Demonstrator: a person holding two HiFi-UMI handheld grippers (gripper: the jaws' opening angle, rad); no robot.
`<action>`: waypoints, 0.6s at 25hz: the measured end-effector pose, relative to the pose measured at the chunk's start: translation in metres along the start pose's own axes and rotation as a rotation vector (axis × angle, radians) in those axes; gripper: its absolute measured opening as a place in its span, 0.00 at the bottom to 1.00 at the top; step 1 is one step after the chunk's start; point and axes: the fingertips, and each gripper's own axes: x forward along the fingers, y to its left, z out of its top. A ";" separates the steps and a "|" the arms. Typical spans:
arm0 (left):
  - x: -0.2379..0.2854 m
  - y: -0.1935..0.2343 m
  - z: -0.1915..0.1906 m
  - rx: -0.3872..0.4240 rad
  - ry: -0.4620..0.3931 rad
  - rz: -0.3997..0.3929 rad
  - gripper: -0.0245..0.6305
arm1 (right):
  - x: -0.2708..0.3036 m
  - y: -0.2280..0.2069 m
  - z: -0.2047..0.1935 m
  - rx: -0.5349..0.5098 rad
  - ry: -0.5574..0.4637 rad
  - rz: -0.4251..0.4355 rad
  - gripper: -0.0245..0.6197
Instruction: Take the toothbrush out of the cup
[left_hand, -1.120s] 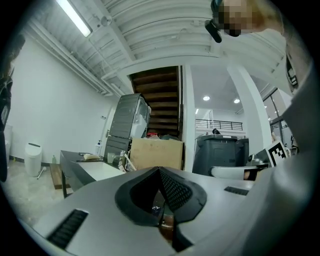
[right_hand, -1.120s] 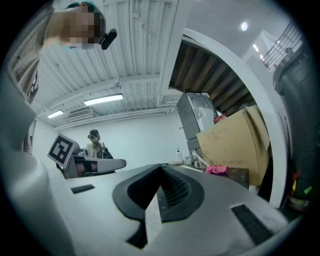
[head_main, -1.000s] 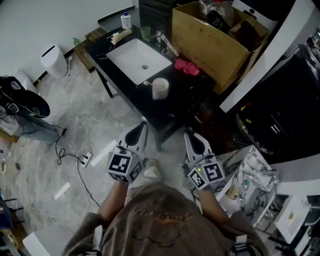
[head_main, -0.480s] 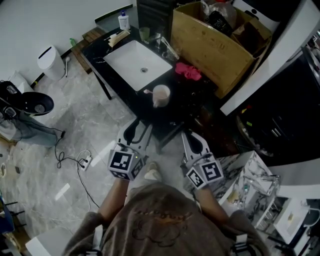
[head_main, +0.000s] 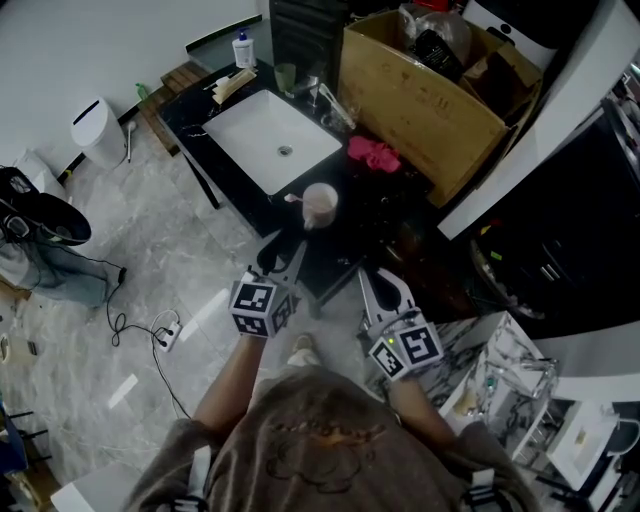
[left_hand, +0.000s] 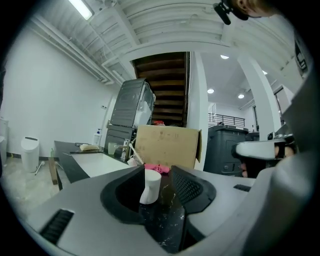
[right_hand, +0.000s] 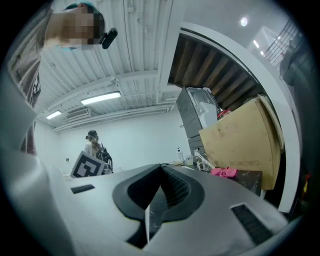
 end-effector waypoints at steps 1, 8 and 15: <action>0.008 0.004 -0.002 -0.002 0.005 0.000 0.29 | 0.001 -0.001 0.000 0.000 0.001 0.000 0.05; 0.058 0.026 -0.018 -0.027 0.053 0.014 0.28 | 0.007 -0.009 -0.003 0.007 0.010 -0.010 0.05; 0.084 0.039 -0.031 -0.054 0.080 0.048 0.28 | 0.014 -0.017 -0.007 0.013 0.024 -0.011 0.05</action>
